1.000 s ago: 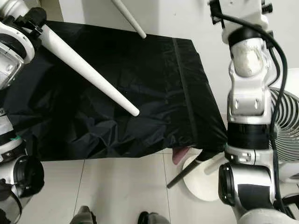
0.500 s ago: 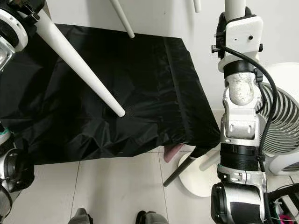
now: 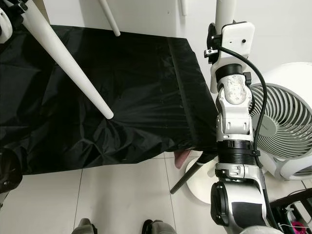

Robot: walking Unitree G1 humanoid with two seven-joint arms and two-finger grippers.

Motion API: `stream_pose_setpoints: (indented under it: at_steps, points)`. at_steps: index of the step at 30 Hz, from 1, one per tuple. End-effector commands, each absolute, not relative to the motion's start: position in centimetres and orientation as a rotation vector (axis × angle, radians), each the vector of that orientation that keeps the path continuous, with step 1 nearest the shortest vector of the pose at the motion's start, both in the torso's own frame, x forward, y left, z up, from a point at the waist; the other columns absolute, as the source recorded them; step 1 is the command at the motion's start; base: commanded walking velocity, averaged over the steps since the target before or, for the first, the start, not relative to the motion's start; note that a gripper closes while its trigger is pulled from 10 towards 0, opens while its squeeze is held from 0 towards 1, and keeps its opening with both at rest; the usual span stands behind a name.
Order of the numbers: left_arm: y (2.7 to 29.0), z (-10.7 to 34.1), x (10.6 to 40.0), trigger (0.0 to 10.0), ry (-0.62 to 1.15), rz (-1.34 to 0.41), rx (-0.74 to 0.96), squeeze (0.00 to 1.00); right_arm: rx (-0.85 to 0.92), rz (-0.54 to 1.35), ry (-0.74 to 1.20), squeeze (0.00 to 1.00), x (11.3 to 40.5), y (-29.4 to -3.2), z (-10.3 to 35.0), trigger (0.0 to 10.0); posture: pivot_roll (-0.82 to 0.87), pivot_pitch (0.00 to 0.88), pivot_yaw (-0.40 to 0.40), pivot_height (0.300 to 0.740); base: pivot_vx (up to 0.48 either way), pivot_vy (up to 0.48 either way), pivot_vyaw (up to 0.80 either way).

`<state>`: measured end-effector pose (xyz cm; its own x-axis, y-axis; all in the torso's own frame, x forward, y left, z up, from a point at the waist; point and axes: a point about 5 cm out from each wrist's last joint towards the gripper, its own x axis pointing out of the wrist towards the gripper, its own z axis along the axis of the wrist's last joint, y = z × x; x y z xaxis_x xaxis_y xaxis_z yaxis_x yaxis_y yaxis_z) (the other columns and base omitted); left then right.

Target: Building children table

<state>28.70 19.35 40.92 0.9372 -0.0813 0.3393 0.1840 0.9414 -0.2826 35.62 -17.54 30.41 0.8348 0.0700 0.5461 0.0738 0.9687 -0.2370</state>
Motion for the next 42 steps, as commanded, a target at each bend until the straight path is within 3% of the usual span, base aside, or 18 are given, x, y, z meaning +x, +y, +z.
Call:
stream_pose_setpoints:
  at_steps: [1, 8, 12, 16, 24, 34, 35, 36, 38, 39, 42]
  points:
    - [19.3, 44.3, 26.3, 0.0, -0.527, -0.285, -0.353, 0.00, -0.224, 0.092, -0.311, 0.00, 37.2, -16.3, 24.4, 10.0, 0.23, 0.150, -0.111, 0.740, 0.000, 0.000, 0.00]
    - [19.1, 45.6, 26.0, 0.0, -0.521, -0.304, -0.299, 0.00, -0.106, 0.229, -0.298, 0.00, 37.8, -13.0, 23.1, 10.0, 0.26, 0.155, -0.103, 0.740, 0.000, 0.000, 0.00]
    - [19.1, 45.6, 25.9, 0.0, -0.517, -0.306, -0.293, 0.00, -0.094, 0.245, -0.300, 0.00, 37.8, -12.7, 22.9, 10.0, 0.26, 0.155, -0.103, 0.740, 0.000, 0.000, 0.00]
    - [18.8, 45.9, 25.6, 0.0, -0.484, -0.319, -0.257, 0.00, 0.043, 0.377, -0.324, 0.00, 37.1, -11.0, 22.3, 10.0, 0.30, 0.166, -0.087, 0.740, 0.000, 0.000, 0.00]
    - [17.8, 47.7, 25.2, 0.0, -0.467, -0.354, -0.210, 0.00, 0.131, 0.375, -0.267, 0.00, 37.4, -10.1, 20.3, 10.0, 0.35, 0.181, -0.059, 0.740, 0.000, 0.000, 0.00]
    - [16.5, 46.5, 26.4, 0.0, -0.389, -0.415, -0.228, 0.00, 0.142, 0.375, -0.267, 0.00, 37.3, -10.0, 19.9, 10.0, 0.31, 0.185, -0.035, 0.740, 0.000, 0.000, 0.00]
    - [16.4, 46.2, 26.7, 1.4, -0.377, -0.420, -0.228, 0.00, 0.141, 0.377, -0.270, 0.00, 37.2, -10.1, 19.9, 10.0, 0.31, 0.185, -0.035, 0.740, 0.000, 0.000, 0.00]
    - [16.3, 46.0, 26.9, 10.0, -0.362, -0.422, -0.219, 0.00, 0.141, 0.378, -0.273, 0.25, 37.2, -10.1, 19.8, 10.0, 0.31, 0.185, -0.036, 0.740, 0.000, 0.000, 0.00]
    - [16.3, 46.0, 26.9, 10.0, -0.362, -0.422, -0.219, 0.00, 0.141, 0.378, -0.273, 0.25, 37.2, -10.1, 19.8, 10.0, 0.31, 0.185, -0.036, 0.740, 0.000, 0.000, 0.00]
    - [16.3, 45.8, 27.2, 10.0, -0.351, -0.422, -0.231, 1.00, 0.142, 0.374, -0.276, 1.00, 37.1, -10.4, 19.7, 10.0, 0.30, 0.183, -0.032, 0.740, 0.000, 0.000, 0.00]
    - [16.4, 45.5, 27.8, 10.0, -0.339, -0.431, -0.251, 1.00, 0.140, 0.363, -0.284, 1.00, 37.1, -10.8, 19.7, 10.0, 0.29, 0.181, -0.032, 0.740, 0.000, 0.000, 0.00]
